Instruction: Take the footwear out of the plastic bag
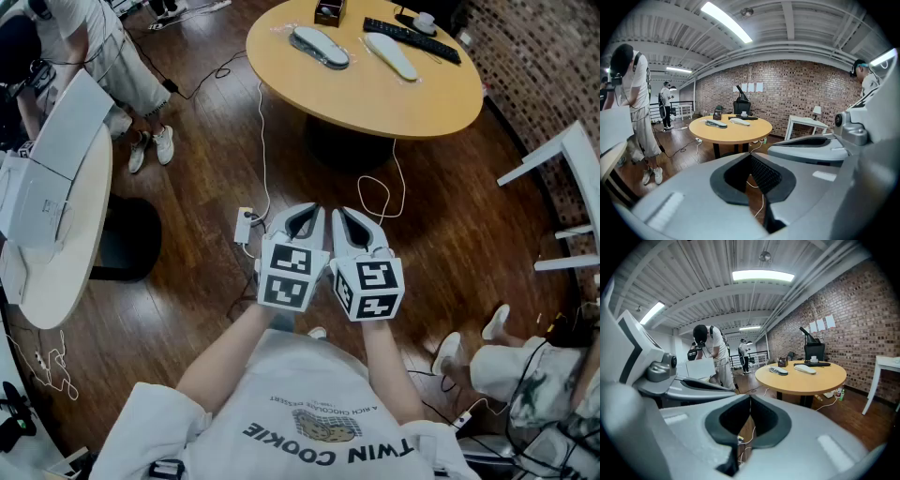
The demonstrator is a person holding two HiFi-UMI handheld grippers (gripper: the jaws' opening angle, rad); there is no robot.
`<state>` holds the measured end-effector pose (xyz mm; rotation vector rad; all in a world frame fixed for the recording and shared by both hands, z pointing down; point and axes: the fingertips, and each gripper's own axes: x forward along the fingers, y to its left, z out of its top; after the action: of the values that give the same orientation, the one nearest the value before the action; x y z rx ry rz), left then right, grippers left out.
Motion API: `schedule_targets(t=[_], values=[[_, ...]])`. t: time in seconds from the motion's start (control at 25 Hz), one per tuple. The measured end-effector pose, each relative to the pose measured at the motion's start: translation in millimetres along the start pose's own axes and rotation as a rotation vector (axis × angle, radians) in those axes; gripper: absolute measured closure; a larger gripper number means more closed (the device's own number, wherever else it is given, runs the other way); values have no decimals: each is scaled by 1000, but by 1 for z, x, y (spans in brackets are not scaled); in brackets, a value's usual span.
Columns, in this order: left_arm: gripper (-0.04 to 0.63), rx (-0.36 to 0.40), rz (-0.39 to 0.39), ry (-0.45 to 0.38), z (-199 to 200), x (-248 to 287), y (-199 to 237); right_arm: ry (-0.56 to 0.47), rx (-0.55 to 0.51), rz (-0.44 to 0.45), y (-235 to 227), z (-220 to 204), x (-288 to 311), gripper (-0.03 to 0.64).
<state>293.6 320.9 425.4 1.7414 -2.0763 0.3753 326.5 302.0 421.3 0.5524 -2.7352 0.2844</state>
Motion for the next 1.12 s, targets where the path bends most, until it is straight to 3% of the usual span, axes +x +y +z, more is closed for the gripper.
schedule_targets(t=[0.56, 1.12], values=[[589, 9, -99, 4, 73, 101, 139, 28, 23, -86, -14, 75, 170, 614], [589, 25, -122, 34, 105, 185, 184, 30, 64, -129, -72, 101, 253, 614]])
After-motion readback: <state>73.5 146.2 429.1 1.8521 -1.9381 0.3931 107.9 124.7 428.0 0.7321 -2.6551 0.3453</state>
